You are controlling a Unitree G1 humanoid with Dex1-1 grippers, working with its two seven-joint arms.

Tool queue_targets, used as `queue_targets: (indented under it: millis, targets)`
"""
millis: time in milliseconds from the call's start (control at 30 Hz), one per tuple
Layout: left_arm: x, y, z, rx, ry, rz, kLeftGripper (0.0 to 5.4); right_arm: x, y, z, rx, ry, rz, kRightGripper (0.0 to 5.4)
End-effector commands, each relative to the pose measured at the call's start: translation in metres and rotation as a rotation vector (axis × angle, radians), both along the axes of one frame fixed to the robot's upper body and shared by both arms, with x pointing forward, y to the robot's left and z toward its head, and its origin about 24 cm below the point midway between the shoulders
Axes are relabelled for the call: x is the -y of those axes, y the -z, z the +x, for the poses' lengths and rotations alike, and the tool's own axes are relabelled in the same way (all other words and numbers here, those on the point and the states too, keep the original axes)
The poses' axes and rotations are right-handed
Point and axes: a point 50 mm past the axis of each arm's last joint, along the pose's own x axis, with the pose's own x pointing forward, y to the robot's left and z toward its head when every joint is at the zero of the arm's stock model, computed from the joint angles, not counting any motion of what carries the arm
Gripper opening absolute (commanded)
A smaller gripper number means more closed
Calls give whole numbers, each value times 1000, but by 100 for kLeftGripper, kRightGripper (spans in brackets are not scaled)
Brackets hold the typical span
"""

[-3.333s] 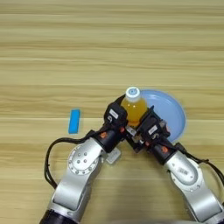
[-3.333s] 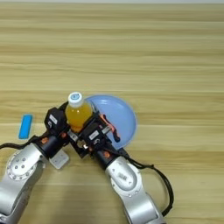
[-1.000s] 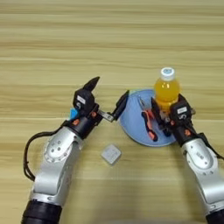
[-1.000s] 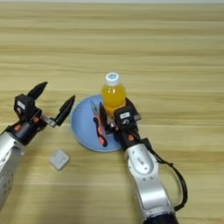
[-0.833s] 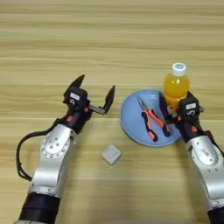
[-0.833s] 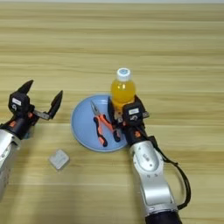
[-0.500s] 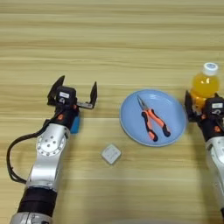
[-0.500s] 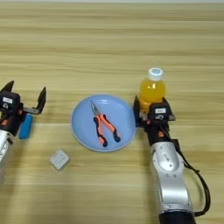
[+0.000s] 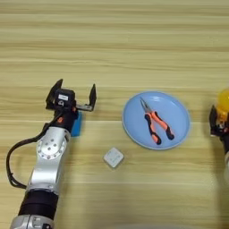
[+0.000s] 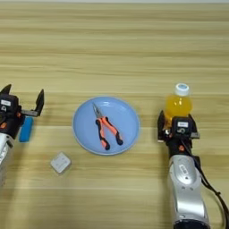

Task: Move the objects on the table

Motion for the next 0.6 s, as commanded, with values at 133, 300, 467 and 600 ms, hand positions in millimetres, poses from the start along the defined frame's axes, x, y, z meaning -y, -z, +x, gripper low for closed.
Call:
queue_targets:
  millis: [133, 300, 467, 600]
  targets:
    - [2, -1, 0, 7, 9, -12, 540, 5, 1, 10, 1, 15, -13, 345]
    - [2, -2, -1, 9, 6, -23, 540, 7, 6, 11, -20, 20, -5, 345]
    - [1, -2, -2, 10, 4, -27, 540, 4, 10, 10, -35, 16, 0, 345]
    - [1, -2, -2, 10, 3, -28, 540, 0, 16, 11, -62, 7, 28, 345]
